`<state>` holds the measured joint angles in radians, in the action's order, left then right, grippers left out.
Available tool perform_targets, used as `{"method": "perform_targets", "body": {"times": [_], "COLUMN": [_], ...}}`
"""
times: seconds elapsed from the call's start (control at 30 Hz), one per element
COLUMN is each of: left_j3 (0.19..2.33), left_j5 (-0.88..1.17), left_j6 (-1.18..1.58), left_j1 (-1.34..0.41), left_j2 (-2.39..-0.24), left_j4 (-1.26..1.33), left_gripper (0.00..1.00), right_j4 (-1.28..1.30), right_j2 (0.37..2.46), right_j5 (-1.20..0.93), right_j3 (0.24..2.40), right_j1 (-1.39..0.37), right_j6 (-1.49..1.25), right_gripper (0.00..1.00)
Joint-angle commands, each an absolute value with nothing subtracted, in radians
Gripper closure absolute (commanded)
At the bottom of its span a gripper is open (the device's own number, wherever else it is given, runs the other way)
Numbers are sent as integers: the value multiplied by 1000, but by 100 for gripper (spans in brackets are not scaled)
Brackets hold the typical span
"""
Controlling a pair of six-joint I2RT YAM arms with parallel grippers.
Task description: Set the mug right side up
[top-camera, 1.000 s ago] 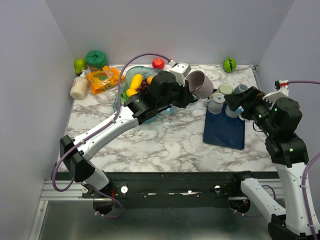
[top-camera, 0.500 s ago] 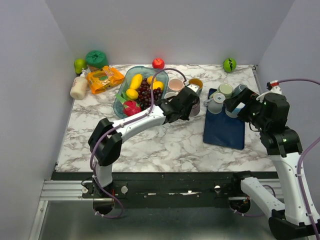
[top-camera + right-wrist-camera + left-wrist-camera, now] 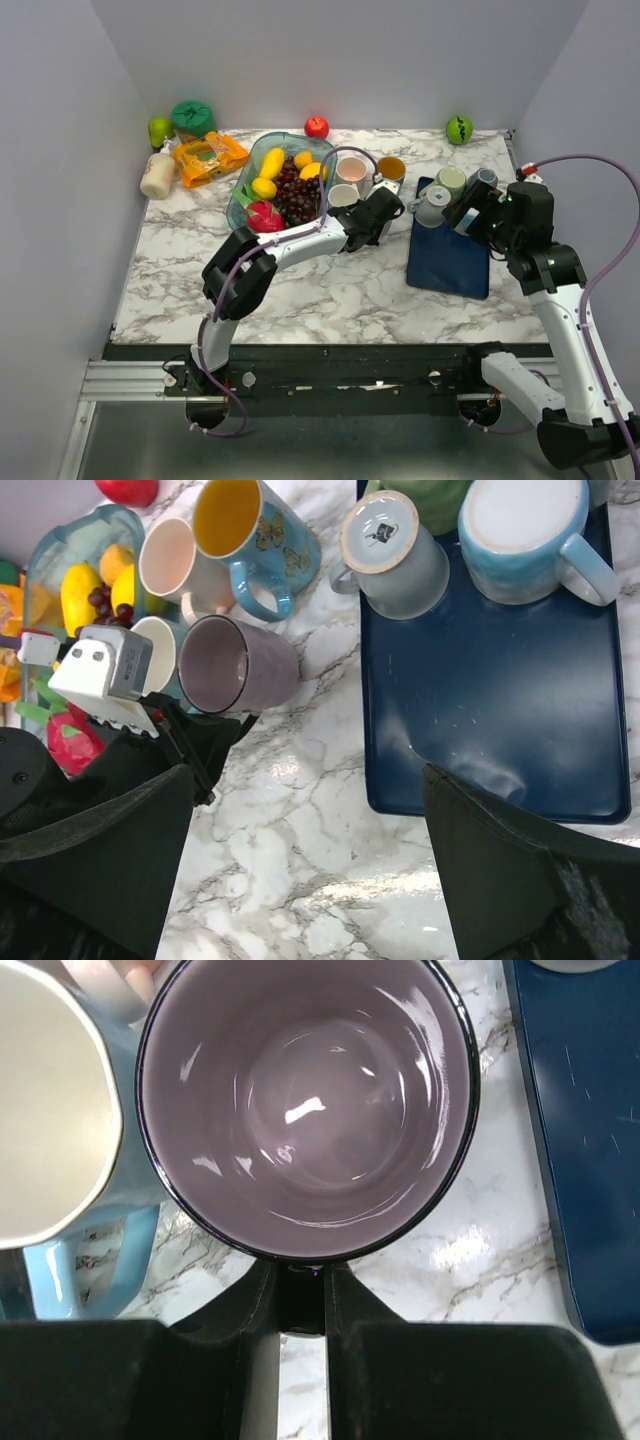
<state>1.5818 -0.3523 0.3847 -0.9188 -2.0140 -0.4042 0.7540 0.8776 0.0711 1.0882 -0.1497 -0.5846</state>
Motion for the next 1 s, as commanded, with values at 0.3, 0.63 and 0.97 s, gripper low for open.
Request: {"method": "perform_targets", "body": {"times": [0.3,0.63,0.97], "left_j3": [1641,1623,1571], "left_j5": [-453,-434,-376], "left_j6": [342,344,341], "left_j1": [-925,-923,-923], "left_j2": [-2140,-2086,-1908], "left_j4": [-291,-302,-287], "left_gripper": [97,47,31], "right_j4": [759,755,669], "right_j2": [960,1038,1250], "right_j5": [138,244,353], "right_j3": [1062,1046,1060], "right_j1": [-152,-152,-146], "right_j6": [-532,-430,-267], "right_gripper": [0,0,0]}}
